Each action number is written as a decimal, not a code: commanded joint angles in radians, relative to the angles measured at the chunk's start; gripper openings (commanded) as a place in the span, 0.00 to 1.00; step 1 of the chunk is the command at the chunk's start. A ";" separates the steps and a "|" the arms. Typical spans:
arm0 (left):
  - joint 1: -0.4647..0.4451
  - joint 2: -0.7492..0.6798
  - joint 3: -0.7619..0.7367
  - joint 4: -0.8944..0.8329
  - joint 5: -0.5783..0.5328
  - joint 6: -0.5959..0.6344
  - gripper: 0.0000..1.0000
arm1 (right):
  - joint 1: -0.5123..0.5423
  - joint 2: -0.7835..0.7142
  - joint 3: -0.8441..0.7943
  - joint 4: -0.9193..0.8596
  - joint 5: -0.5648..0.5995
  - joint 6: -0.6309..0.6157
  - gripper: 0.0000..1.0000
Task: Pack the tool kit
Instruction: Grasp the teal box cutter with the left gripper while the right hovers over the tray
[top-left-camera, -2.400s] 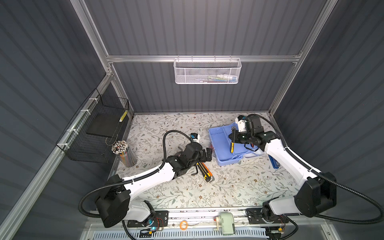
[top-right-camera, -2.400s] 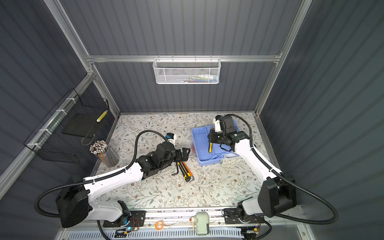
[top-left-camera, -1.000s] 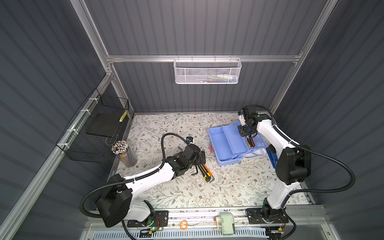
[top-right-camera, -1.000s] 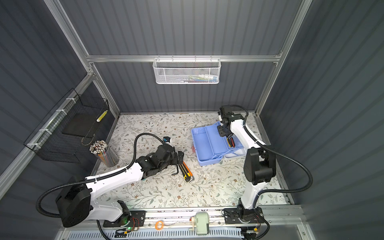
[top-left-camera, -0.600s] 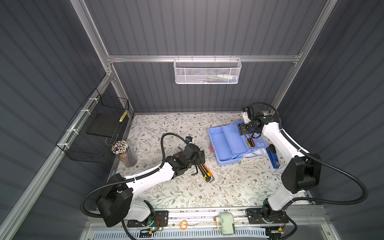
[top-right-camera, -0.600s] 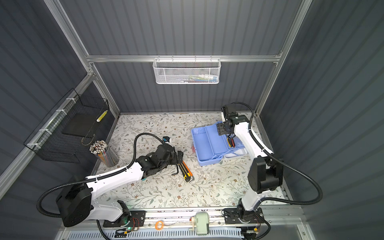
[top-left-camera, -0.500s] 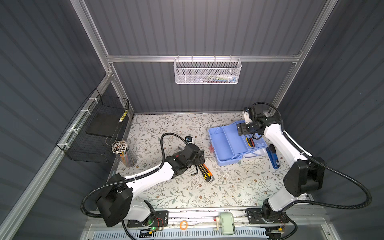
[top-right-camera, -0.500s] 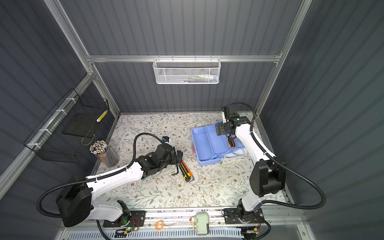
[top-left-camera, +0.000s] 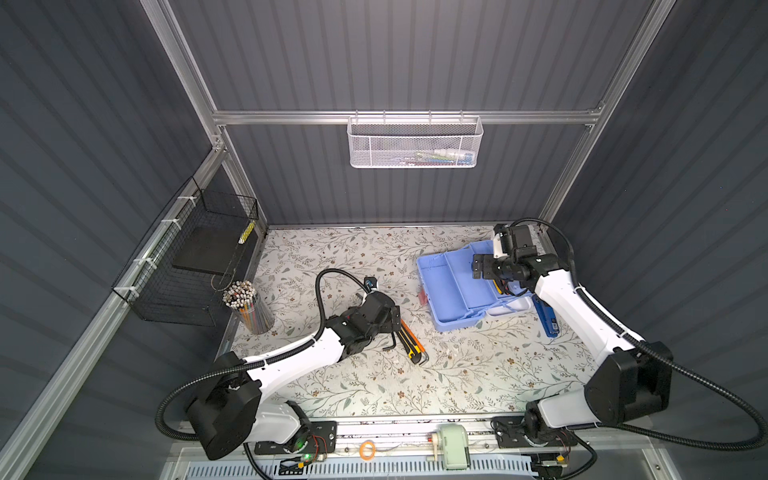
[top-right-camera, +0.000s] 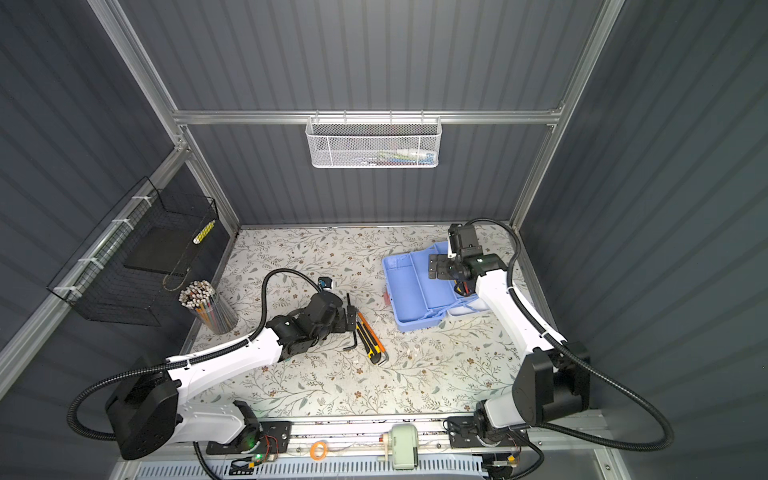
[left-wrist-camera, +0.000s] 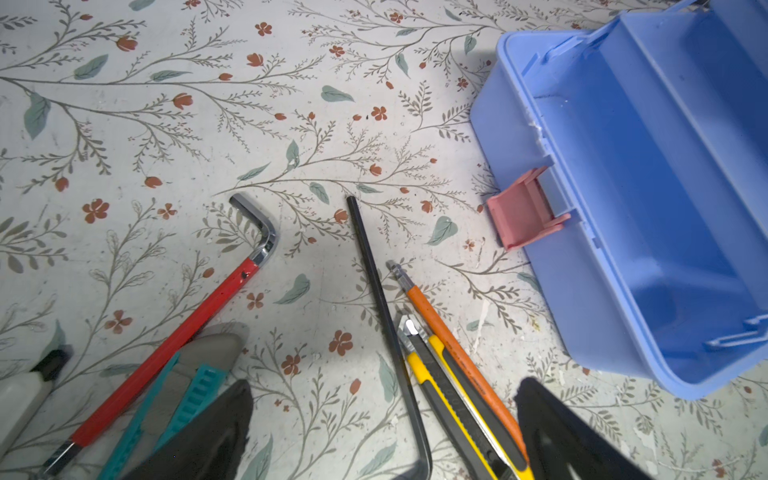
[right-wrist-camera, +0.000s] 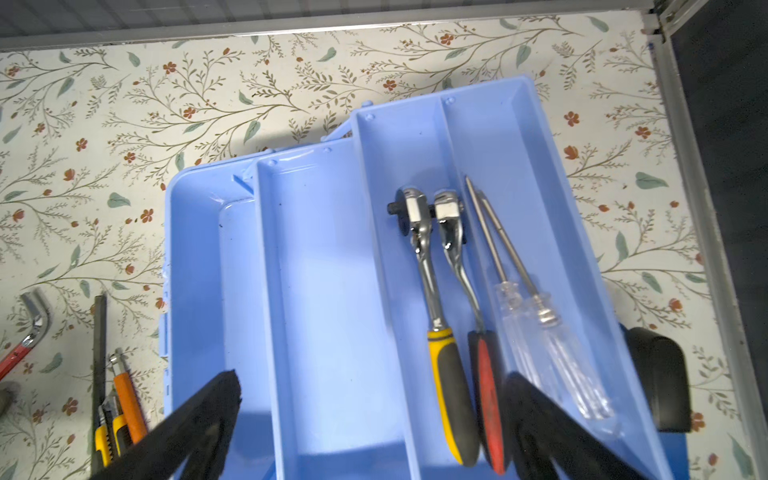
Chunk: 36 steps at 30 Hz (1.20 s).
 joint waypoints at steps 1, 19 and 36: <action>0.029 -0.020 -0.014 -0.062 -0.033 0.002 1.00 | 0.043 -0.033 -0.045 0.030 0.020 0.070 0.99; 0.216 -0.114 -0.111 -0.260 -0.042 -0.129 1.00 | 0.149 -0.119 -0.166 0.106 0.044 0.134 0.95; 0.249 -0.018 -0.197 -0.215 0.084 -0.138 0.87 | 0.148 -0.105 -0.182 0.119 0.065 0.115 0.96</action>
